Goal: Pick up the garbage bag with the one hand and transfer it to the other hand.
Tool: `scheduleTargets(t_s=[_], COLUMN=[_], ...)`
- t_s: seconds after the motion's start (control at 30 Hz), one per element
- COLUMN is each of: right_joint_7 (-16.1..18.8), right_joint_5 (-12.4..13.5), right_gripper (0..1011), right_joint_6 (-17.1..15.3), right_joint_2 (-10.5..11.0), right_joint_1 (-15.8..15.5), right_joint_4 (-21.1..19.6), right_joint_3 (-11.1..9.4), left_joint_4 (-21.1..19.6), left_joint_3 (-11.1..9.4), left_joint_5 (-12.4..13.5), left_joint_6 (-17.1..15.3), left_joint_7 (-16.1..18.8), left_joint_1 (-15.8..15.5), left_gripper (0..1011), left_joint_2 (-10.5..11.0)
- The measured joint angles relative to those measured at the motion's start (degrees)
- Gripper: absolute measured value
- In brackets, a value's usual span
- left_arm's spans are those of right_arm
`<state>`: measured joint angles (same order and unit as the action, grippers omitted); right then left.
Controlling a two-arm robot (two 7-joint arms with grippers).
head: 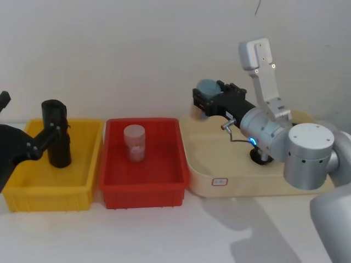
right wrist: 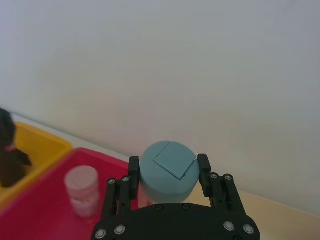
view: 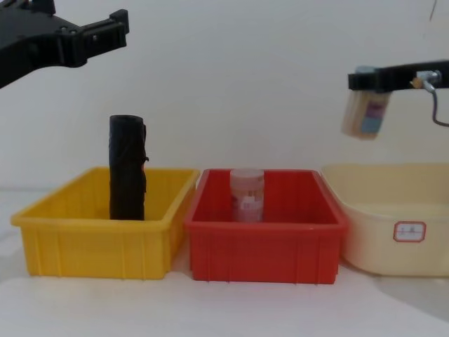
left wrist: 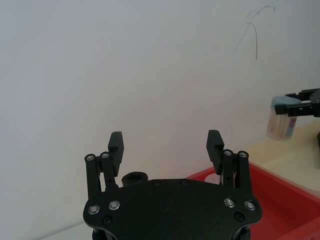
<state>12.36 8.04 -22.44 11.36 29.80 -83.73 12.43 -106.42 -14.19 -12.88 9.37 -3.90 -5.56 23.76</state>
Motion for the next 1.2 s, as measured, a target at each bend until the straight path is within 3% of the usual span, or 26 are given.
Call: scheduleTargets(t_s=[0.37,0.83,1.2], right_joint_7=[0.38,1.64,1.72], right_joint_5=[-2.59,-4.57,-4.72], right_gripper=[684,687,984], right_joint_6=[-0.47,-0.90,-0.98], right_joint_2=[2.32,3.74,3.49], right_joint_1=[-0.59,-1.84,-2.60], right_joint_4=[3.24,5.78,6.04], right_joint_3=[0.96,2.02,1.16], left_joint_4=[0.00,0.00,0.00], left_joint_3=[0.00,0.00,0.00], left_joint_5=[0.00,0.00,0.00], left_joint_6=[0.00,0.00,0.00], left_joint_7=[0.00,0.00,0.00], left_joint_1=[0.00,0.00,0.00], left_gripper=[1001,1001,1001], left_joint_2=[0.00,0.00,0.00])
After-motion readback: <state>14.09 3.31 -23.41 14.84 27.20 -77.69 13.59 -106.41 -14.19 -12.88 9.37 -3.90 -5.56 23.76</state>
